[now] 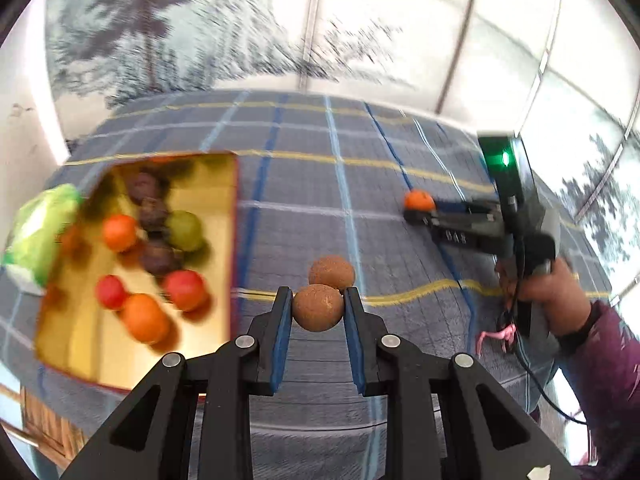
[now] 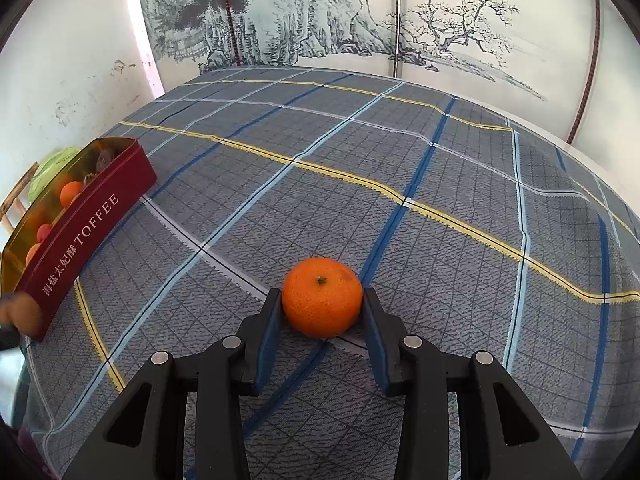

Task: Organize fruits
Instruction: 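Carry the nuts into the tin with the left tool while the right tool grasps an orange, then open the left tool to release the nuts in the tin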

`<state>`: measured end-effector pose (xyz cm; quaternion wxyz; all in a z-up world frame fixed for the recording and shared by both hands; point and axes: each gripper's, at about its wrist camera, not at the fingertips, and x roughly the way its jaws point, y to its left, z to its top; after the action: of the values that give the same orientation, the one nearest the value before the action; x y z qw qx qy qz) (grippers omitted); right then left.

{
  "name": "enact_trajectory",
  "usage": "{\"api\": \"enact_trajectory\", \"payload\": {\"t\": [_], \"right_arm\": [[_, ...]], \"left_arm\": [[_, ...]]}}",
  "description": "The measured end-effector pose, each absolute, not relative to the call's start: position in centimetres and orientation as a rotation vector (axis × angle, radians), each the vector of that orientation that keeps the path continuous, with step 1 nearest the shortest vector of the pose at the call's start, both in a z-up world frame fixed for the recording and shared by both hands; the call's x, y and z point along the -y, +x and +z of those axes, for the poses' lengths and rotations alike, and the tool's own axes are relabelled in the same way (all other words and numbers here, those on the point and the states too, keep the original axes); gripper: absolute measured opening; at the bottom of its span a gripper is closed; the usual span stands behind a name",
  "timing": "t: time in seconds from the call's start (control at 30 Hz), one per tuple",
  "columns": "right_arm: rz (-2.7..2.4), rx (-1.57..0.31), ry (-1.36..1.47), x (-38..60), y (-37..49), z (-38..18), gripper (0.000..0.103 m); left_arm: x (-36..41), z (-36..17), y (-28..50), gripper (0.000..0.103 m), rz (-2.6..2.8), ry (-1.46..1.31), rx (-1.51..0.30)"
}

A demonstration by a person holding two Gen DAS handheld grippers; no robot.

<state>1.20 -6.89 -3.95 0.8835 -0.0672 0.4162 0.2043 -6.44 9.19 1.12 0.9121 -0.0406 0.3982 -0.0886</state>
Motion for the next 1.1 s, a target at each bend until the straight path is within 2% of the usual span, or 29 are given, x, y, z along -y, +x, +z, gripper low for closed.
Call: {"api": "enact_trajectory", "payload": {"t": [0.17, 0.43, 0.97, 1.1], "right_arm": [[0.421, -0.865, -0.148, 6.9, 1.2, -3.9, 0.040], [0.410, -0.864, -0.167, 6.7, 1.1, -3.9, 0.040], [0.410, -0.863, -0.170, 6.6, 1.0, -4.0, 0.040], [0.409, -0.864, -0.169, 6.6, 1.1, -4.0, 0.043]], "left_arm": [[-13.0, 2.6, -7.7, 0.022, -0.068, -0.113, -0.781], [-18.2, 1.9, -9.1, 0.022, 0.076, -0.152, -0.785], [-21.2, 0.1, -8.9, 0.023, 0.164, -0.146, -0.792], [-21.5, -0.1, -8.6, 0.023, 0.169, -0.141, -0.790]]}}
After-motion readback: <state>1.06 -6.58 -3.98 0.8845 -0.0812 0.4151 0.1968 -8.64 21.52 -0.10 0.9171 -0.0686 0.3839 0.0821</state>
